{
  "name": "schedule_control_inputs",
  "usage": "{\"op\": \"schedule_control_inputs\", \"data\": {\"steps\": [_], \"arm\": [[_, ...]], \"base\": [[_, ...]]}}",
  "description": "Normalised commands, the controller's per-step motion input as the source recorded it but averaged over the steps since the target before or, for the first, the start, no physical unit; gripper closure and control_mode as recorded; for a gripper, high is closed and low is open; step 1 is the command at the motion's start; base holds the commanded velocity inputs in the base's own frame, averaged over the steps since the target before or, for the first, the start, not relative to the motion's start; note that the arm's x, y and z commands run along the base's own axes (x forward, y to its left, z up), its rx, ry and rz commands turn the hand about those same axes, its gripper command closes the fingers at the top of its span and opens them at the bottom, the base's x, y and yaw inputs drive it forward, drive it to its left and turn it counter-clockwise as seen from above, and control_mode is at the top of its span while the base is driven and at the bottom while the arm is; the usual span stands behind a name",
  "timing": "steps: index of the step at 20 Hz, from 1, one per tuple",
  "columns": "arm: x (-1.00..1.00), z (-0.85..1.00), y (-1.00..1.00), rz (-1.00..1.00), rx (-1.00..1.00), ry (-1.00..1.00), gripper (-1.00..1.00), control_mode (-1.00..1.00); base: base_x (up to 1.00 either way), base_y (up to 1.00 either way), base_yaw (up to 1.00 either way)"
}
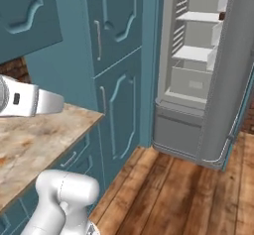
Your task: Retrieve the bottle and the shaker from the cabinet and place them next to the mixing bowl on the counter. Then add garlic from the fridge to the mixing bowl.
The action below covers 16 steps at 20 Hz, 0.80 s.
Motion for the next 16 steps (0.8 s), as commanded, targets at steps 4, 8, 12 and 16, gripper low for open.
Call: {"op": "schedule_control_inputs", "data": {"steps": [4, 8, 12, 16], "arm": [[0.0, 0.0, 0.0, 0.0, 0.0, 0.0, -1.0, 1.0], [0.0, 0.0, 0.0, 0.0, 0.0, 0.0, -1.0, 1.0], [0.0, 0.0, 0.0, 0.0, 0.0, 0.0, -1.0, 1.0], [0.0, 0.0, 0.0, 0.0, 0.0, 0.0, -1.0, 1.0]], "base": [[-0.42, 0.0, 0.07], [0.83, -0.57, 0.25], [0.67, -0.85, 0.34], [-0.36, -0.55, 0.2]]}}
